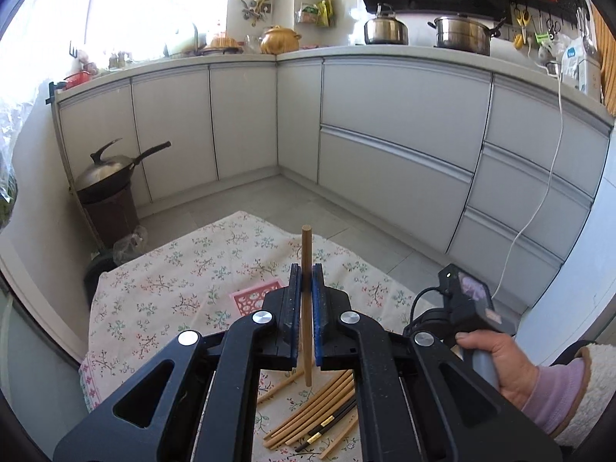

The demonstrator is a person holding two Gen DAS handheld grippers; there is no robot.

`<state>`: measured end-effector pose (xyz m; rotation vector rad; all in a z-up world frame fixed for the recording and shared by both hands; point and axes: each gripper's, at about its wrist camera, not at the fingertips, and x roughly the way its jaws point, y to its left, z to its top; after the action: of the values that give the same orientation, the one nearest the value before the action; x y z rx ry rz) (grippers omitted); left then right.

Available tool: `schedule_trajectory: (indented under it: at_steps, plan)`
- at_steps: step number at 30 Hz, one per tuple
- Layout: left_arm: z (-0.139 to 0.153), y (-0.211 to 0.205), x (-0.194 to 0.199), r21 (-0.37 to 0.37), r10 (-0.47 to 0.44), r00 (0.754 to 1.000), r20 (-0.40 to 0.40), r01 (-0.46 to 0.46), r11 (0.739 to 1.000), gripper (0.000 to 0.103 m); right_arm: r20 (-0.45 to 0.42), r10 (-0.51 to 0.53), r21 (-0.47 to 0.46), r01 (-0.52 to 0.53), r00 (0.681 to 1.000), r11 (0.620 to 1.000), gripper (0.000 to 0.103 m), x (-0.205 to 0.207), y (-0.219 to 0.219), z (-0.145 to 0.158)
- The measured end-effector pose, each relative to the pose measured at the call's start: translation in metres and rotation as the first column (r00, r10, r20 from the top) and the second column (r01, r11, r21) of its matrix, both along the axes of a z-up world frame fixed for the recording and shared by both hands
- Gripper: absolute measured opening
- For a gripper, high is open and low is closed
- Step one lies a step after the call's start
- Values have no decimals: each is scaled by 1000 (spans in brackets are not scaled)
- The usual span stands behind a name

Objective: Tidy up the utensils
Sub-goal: 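Grasp another chopstick with the right tool while the left tool lifts its chopstick, then lower both chopsticks into the pink holder and open both tools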

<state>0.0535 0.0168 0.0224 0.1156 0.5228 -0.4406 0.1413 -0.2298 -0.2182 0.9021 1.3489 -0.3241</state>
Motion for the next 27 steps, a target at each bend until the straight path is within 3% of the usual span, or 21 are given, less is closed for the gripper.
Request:
schedule_trajectory:
  at_steps: [5, 7, 13, 17, 22, 27]
  plan:
    - [5, 3, -1, -22, 10, 1000, 17, -10, 1000, 5, -20, 44, -102, -45, 999, 994, 20, 8, 16, 6]
    - [5, 4, -3, -27, 17, 1000, 21, -16, 1000, 5, 1, 30, -100, -30, 1000, 995, 11, 6, 14, 4]
    - [10, 16, -3, -82, 43, 999, 30, -40, 996, 5, 142, -18, -5, 19, 990, 1000, 5, -17, -8, 8]
    - [17, 22, -6, -129, 65, 997, 39, -59, 990, 5, 284, 41, -24, -36, 958, 999, 5, -33, -10, 44]
    - [31, 29, -13, -186, 118, 991, 68, -104, 977, 5, 452, 142, -107, -104, 881, 989, 5, -56, -4, 115]
    - [45, 39, -6, -240, 202, 977, 72, -179, 954, 5, 619, 200, -173, -116, 759, 978, 5, -70, -4, 195]
